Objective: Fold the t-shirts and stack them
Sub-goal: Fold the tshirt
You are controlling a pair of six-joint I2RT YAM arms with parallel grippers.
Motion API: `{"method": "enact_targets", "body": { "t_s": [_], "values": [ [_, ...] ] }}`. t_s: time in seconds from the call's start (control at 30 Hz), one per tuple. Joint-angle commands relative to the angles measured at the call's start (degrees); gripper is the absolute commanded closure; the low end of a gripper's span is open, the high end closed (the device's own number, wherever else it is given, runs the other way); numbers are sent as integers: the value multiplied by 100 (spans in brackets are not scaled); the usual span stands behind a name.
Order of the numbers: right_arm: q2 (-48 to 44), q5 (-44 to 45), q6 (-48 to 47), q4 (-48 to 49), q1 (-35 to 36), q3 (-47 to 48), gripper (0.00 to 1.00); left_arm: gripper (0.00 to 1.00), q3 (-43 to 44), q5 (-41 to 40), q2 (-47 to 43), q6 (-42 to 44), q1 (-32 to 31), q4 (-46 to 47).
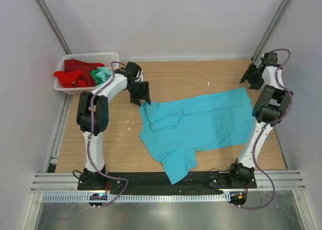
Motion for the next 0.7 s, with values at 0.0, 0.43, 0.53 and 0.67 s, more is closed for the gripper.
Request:
{"method": "enact_targets", "body": {
  "t_s": [0.0, 0.43, 0.53, 0.67],
  "values": [
    [18, 88, -320, -154, -12, 174, 36, 40, -9, 224, -26, 160, 35, 124],
    [247, 8, -338, -66, 23, 86, 43, 66, 70, 127, 344, -16, 141, 114],
    [334, 9, -329, -66, 40, 77, 46, 71, 70, 118, 344, -68, 211, 150],
    [423, -9, -215, 12, 93, 59, 56, 79, 105, 171, 414, -130, 308, 202]
  ]
}}
